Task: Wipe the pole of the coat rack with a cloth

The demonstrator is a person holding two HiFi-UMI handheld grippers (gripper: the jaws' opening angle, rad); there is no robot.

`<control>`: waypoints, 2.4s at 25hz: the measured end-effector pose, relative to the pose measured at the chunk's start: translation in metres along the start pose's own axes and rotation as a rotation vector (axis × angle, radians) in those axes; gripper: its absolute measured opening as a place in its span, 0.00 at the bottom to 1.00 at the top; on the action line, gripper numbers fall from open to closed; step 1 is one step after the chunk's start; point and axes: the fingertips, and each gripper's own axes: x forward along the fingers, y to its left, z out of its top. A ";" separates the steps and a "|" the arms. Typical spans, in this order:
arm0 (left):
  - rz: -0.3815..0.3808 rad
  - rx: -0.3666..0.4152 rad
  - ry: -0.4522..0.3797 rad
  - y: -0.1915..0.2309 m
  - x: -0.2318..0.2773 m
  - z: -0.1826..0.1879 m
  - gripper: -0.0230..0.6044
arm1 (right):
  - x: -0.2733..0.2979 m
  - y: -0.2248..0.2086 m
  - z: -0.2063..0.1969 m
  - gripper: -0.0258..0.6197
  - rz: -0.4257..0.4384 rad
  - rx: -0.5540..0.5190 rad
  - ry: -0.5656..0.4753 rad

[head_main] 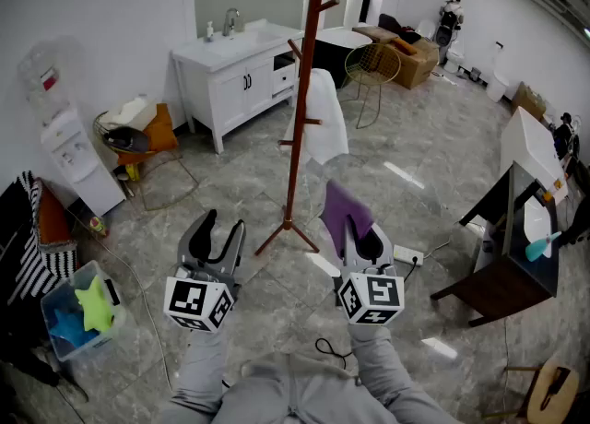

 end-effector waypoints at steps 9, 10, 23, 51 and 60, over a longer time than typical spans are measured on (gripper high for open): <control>-0.013 0.008 -0.011 0.003 -0.004 0.006 0.42 | -0.004 0.008 0.003 0.16 -0.009 0.001 -0.011; -0.014 0.008 -0.012 0.004 -0.004 0.006 0.42 | -0.004 0.009 0.004 0.16 -0.012 0.000 -0.011; -0.087 -0.022 -0.008 0.018 -0.030 0.001 0.42 | -0.022 0.039 0.009 0.17 -0.055 0.038 -0.035; -0.133 -0.027 0.049 0.107 0.110 -0.047 0.41 | 0.136 0.029 -0.034 0.17 -0.067 0.055 -0.004; -0.146 0.002 0.065 0.107 0.189 -0.051 0.42 | 0.204 -0.011 -0.024 0.17 -0.053 0.018 -0.029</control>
